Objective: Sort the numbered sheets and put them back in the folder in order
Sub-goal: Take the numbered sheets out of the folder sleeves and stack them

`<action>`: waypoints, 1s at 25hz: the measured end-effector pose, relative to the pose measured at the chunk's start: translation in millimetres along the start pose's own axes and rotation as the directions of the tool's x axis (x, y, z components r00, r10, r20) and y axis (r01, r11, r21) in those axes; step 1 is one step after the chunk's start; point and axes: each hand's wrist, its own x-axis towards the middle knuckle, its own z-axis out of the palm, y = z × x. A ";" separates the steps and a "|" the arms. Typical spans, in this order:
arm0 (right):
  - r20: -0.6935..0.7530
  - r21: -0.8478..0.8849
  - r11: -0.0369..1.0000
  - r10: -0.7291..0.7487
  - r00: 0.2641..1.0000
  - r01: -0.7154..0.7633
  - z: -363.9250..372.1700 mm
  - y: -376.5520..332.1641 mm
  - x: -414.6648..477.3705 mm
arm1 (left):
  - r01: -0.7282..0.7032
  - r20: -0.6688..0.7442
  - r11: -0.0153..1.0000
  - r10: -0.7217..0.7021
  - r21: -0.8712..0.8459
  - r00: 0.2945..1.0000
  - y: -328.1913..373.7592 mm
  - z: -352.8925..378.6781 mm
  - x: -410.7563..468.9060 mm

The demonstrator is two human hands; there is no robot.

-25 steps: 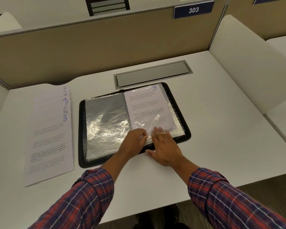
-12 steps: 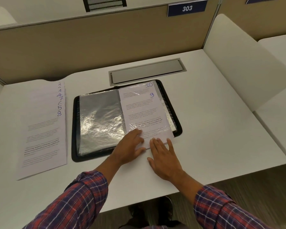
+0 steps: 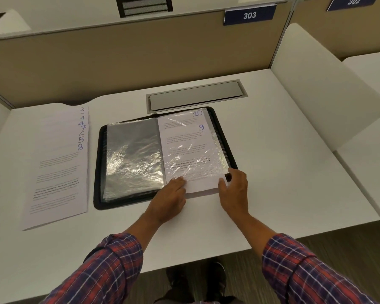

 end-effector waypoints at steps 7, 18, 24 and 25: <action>0.163 0.089 0.938 0.317 0.934 -0.334 -18.1 -6.1 34.1 | -0.059 0.134 0.998 0.059 -0.004 0.989 42.5 -4.4 -35.3; 0.265 0.191 0.891 0.357 0.896 -0.412 -16.8 -1.8 46.6 | -0.081 0.242 0.989 0.108 -0.120 0.964 86.3 -11.1 -86.5; 0.323 0.157 0.898 0.346 0.881 -0.410 -10.2 3.9 36.9 | 0.376 -0.020 0.842 -0.415 -0.386 0.910 95.4 -29.5 -75.4; 0.331 0.162 0.896 0.346 0.878 -0.414 -10.0 4.3 34.6 | 0.537 -0.022 0.704 -0.615 -0.464 0.788 94.3 -32.7 -66.2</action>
